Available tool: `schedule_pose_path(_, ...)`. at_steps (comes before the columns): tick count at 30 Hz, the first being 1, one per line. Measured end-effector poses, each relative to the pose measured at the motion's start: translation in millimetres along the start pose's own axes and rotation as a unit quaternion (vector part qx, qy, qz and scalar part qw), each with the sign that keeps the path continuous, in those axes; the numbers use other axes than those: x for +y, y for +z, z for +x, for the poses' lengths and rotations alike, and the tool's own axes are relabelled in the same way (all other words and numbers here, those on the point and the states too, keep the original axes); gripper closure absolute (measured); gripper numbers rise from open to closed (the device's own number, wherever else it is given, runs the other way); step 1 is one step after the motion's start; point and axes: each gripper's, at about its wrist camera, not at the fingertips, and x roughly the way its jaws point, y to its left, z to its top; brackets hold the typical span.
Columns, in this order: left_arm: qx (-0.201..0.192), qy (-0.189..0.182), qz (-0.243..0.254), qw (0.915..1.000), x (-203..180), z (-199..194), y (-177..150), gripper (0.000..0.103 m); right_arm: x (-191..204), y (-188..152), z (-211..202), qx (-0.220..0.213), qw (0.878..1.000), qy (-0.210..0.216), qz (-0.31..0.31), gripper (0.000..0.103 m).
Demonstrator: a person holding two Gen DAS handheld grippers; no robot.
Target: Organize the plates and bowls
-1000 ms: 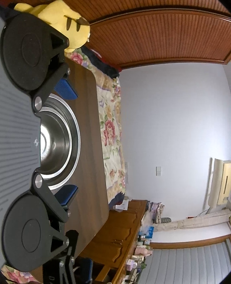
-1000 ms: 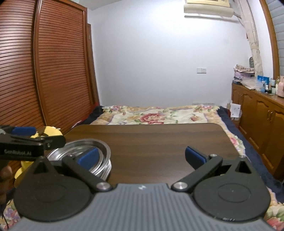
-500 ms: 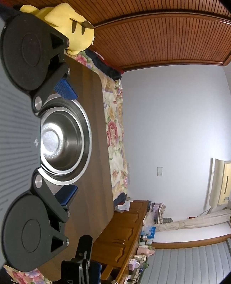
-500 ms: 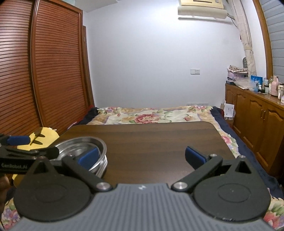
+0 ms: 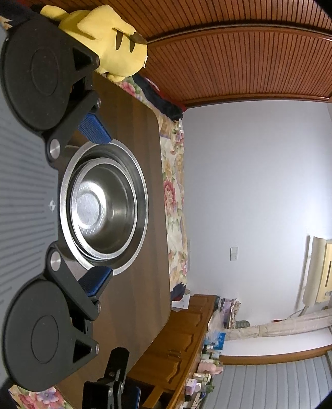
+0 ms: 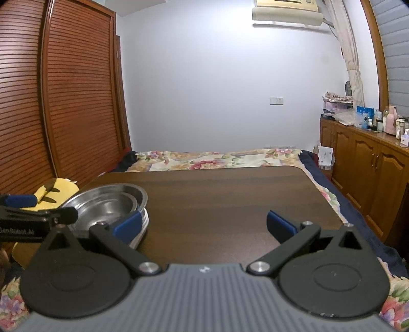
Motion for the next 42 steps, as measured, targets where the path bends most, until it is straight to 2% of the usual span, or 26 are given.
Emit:
schedule_pose_path(20,-0.003,0.015,-0.006,0.9999,-1.8,2.9,-28.2,0.000,-10.4,-24.1,6.1,-0.008,1.000,-0.005,0.020,0.000)
schedule_pose_path(42,-0.005,0.018,-0.008,0.9998,-0.4,3.0,-26.7,0.000,-12.9,-25.0,5.7,-0.010,1.000,-0.007,0.018,0.000)
